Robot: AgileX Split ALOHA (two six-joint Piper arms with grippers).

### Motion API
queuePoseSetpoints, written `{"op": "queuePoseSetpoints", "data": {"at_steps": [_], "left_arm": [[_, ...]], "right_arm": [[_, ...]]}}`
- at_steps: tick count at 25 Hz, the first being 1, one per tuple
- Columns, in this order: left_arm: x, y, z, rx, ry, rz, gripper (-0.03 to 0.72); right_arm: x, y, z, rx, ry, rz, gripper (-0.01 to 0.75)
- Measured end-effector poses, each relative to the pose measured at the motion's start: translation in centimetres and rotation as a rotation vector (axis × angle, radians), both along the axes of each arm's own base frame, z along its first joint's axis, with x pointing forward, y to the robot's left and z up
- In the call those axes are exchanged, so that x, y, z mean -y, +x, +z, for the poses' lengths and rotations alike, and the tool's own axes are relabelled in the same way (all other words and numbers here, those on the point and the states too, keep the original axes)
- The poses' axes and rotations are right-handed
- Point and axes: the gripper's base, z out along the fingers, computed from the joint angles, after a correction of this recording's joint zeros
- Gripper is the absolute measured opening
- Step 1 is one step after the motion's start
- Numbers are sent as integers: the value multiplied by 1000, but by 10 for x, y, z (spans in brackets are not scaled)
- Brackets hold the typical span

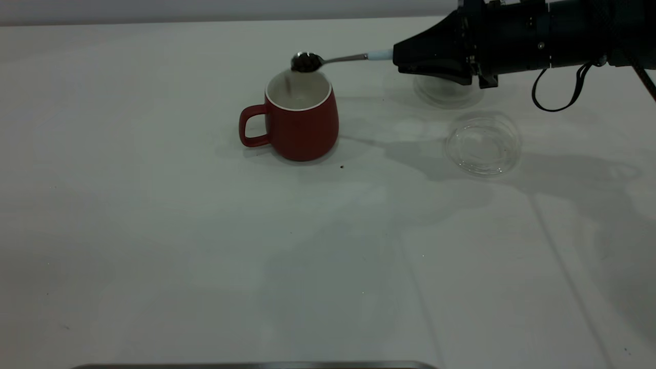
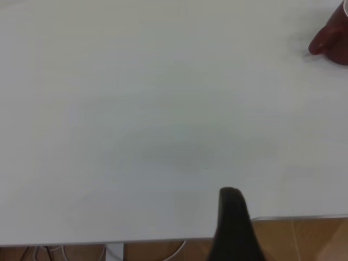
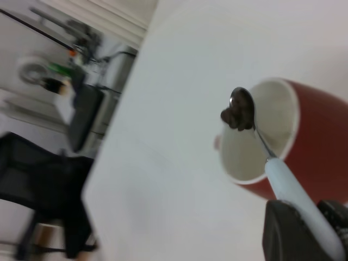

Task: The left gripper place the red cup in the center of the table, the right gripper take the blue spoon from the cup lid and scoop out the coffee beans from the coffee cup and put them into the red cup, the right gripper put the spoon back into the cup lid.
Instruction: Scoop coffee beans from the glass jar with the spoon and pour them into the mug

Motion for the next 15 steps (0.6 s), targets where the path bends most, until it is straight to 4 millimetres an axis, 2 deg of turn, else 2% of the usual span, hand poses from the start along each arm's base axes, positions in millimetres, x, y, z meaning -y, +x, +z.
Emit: {"op": "queuePoseSetpoints", "data": {"at_steps": [8, 15], "left_arm": [[0, 0, 0, 0, 0, 0, 587], [0, 0, 0, 0, 0, 0, 587]], "right_arm": [[2, 1, -3, 284, -128, 104, 112], [2, 1, -3, 367, -153, 140, 112]]}}
